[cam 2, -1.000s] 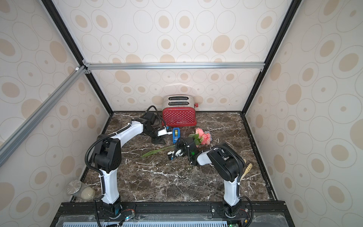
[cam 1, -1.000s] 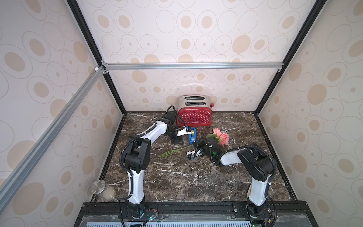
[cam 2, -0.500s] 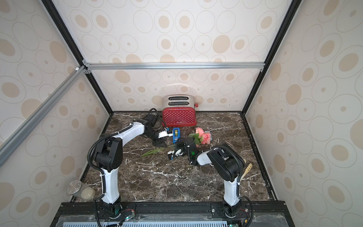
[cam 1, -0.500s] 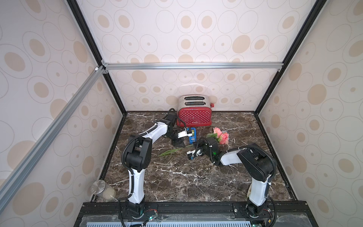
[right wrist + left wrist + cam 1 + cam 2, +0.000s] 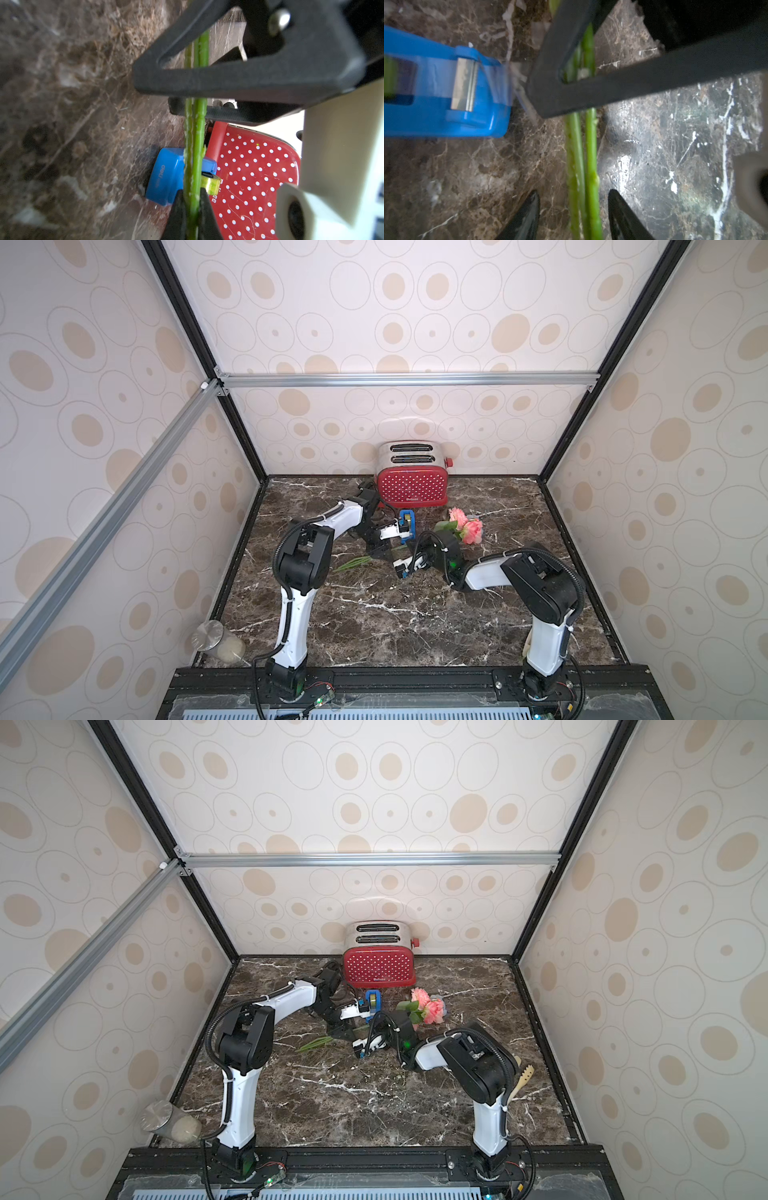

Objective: Wrap bouquets with tape
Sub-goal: Wrap the tape around the bouquet.

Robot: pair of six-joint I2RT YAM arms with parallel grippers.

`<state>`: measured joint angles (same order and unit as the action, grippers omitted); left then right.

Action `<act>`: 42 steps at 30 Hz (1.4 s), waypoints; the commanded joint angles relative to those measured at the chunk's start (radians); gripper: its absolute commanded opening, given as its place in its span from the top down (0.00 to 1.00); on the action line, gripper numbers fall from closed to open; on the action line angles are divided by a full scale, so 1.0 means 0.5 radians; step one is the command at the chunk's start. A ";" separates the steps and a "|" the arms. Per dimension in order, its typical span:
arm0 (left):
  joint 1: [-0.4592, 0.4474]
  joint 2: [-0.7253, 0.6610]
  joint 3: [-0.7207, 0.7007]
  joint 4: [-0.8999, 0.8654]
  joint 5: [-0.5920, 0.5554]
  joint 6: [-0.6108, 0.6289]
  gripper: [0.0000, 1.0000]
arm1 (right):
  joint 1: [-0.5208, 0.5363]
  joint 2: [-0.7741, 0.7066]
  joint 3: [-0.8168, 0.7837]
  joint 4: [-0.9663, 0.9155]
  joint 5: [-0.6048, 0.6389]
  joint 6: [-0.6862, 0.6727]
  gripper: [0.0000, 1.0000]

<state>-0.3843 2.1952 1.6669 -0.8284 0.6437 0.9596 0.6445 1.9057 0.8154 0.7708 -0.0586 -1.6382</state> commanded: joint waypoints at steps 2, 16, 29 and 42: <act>-0.013 0.034 0.097 -0.082 0.005 0.067 0.56 | 0.029 -0.046 0.038 0.077 -0.012 -0.017 1.00; -0.044 -0.142 -0.122 0.226 -0.161 -0.006 1.00 | 0.037 -0.135 -0.060 0.086 0.019 0.167 0.88; -0.082 -0.395 -0.450 0.644 -0.282 -0.124 1.00 | 0.121 -0.554 -0.323 -0.408 0.073 0.671 0.52; -0.174 -0.499 -0.619 0.939 -0.444 -0.138 1.00 | 0.058 -1.421 -0.319 -1.496 -0.078 1.552 0.52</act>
<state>-0.4576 2.0041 1.3670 -0.4107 0.4438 0.8864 0.7040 1.2400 0.6323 0.2157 -0.0475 -1.0122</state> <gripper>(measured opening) 0.067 0.481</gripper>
